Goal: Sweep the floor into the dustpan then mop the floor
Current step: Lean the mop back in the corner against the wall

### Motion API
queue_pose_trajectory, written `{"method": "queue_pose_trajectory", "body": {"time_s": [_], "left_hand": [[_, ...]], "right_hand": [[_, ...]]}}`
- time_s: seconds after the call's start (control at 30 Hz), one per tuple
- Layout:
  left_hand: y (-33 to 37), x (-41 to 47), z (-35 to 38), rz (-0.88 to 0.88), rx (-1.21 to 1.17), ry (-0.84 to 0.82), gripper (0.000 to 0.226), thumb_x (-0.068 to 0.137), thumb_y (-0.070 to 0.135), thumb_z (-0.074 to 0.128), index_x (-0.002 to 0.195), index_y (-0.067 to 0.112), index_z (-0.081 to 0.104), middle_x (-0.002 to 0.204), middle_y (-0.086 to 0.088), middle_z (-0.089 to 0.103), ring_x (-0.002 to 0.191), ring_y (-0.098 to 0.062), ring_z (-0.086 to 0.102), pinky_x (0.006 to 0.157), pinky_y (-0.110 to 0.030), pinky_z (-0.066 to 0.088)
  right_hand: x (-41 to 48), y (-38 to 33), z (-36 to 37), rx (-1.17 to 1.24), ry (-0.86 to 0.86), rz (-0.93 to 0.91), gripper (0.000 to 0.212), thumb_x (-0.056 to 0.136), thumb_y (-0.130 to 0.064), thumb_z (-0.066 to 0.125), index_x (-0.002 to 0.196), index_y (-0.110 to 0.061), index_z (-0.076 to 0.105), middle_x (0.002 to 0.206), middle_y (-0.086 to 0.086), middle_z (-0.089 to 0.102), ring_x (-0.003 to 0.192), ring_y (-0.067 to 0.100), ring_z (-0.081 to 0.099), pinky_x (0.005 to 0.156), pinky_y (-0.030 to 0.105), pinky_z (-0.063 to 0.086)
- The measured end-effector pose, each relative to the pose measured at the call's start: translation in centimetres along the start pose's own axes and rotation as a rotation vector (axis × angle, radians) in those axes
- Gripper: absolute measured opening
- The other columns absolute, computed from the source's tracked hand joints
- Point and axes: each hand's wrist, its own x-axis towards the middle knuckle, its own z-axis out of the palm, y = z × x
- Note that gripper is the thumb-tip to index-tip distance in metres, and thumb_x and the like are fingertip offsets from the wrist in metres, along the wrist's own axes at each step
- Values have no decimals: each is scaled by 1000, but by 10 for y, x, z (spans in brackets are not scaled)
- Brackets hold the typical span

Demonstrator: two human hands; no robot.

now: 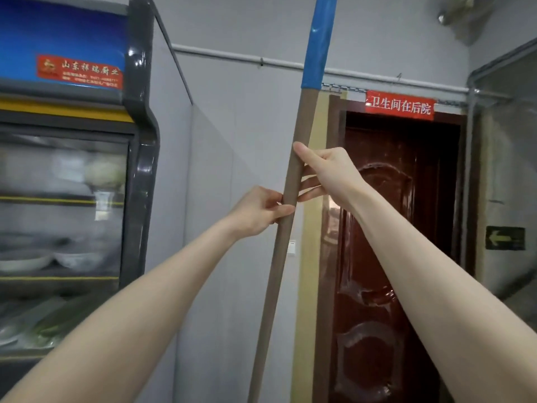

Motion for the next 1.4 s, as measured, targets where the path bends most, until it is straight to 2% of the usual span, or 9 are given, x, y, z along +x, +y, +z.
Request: {"method": "queue_pose_trajectory", "body": {"time_s": [0.3, 0.5, 0.6, 0.77, 0.87, 0.97, 1.03, 1.27, 1.4], "left_hand": [[-142, 60, -17, -64, 72, 9, 14, 94, 11, 56, 82, 8, 62, 71, -1, 55, 64, -13, 47, 68, -26, 43], [-246, 88, -4, -134, 76, 39, 14, 96, 7, 52, 104, 7, 64, 87, 5, 61, 70, 6, 53, 67, -6, 42], [-316, 100, 14, -217, 78, 33, 22, 96, 7, 52, 114, 2, 64, 101, 2, 63, 81, 3, 56, 72, -4, 44], [-415, 99, 45, -359, 74, 17, 22, 95, 3, 52, 112, -4, 64, 101, -4, 62, 73, 6, 53, 66, -1, 39], [-484, 76, 74, -490, 42, 3, 24, 96, 2, 51, 117, -3, 61, 113, -11, 65, 84, 0, 52, 71, -2, 39], [-535, 53, 99, -577, -25, -23, 30, 96, 0, 49, 125, -5, 57, 129, -15, 59, 106, -8, 52, 89, -11, 40], [-560, 42, 112, -611, -67, -52, 33, 96, -2, 47, 129, -6, 53, 134, -15, 54, 114, -9, 48, 90, -4, 37], [-624, 14, 139, -687, -134, -103, 36, 96, -3, 46, 132, -6, 49, 138, -17, 50, 118, -11, 49, 90, -3, 36], [-654, 8, 152, -744, -157, -80, 34, 96, -3, 47, 130, -5, 51, 132, -26, 54, 98, -8, 48, 73, 1, 39]], "right_hand": [[101, 118, 78, 66, -26, 45, 47, 93, -39, 58, 95, 7, 68, 82, 14, 69, 64, 28, 70, 58, 39, 60], [154, 217, 126, 145, -23, 100, 50, 91, -38, 61, 94, 12, 67, 82, 15, 66, 70, 28, 71, 55, 36, 60], [177, 288, 152, 180, -55, 157, 51, 91, -36, 63, 90, 15, 65, 78, 13, 64, 62, 21, 70, 52, 32, 58], [195, 393, 192, 255, -119, 294, 53, 89, -34, 66, 95, 18, 61, 81, 16, 63, 65, 24, 69, 53, 34, 59], [186, 465, 225, 280, -203, 414, 39, 88, -32, 67, 85, 7, 65, 80, 15, 63, 65, 24, 68, 49, 28, 55], [171, 523, 253, 292, -254, 493, 24, 88, -31, 67, 78, -9, 67, 79, 13, 65, 66, 22, 67, 49, 24, 52], [164, 553, 267, 298, -268, 530, 21, 88, -31, 67, 77, -14, 68, 77, 9, 67, 62, 19, 69, 49, 24, 52], [148, 618, 297, 315, -319, 643, 23, 89, -31, 65, 75, -14, 66, 73, 9, 61, 56, 21, 66, 49, 27, 55], [147, 645, 308, 331, -329, 691, 21, 89, -30, 66, 75, -15, 66, 69, 5, 62, 51, 16, 66, 49, 27, 56]]}}
